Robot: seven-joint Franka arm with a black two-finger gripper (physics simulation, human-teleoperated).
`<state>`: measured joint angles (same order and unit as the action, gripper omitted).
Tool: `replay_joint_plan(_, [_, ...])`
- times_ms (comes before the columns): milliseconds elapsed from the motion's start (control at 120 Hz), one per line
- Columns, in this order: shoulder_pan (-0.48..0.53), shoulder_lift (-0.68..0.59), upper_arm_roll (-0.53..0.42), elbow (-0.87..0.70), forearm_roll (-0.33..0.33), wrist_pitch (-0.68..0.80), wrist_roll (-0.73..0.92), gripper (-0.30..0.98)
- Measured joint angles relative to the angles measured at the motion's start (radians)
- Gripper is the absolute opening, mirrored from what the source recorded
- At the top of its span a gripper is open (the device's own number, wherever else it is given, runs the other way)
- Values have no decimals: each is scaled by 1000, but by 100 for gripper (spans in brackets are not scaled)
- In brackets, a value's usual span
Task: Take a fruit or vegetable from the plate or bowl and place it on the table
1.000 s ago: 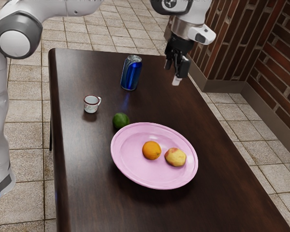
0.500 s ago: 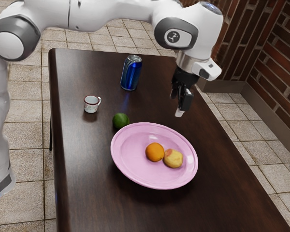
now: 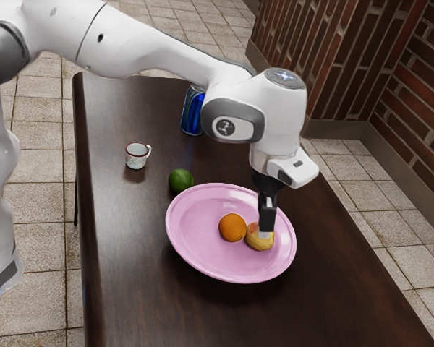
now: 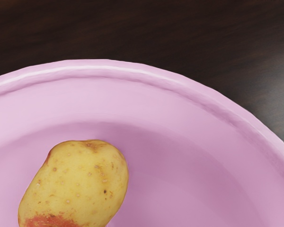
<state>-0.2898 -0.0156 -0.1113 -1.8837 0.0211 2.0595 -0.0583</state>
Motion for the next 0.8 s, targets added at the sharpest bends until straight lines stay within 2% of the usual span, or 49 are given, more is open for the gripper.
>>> replay_joint_plan(275, [5, -3, -1, -8, -1, 50, 6, 69])
replay_joint_plan(800, [187, 2, -1, -10, 0, 73, 11, 69])
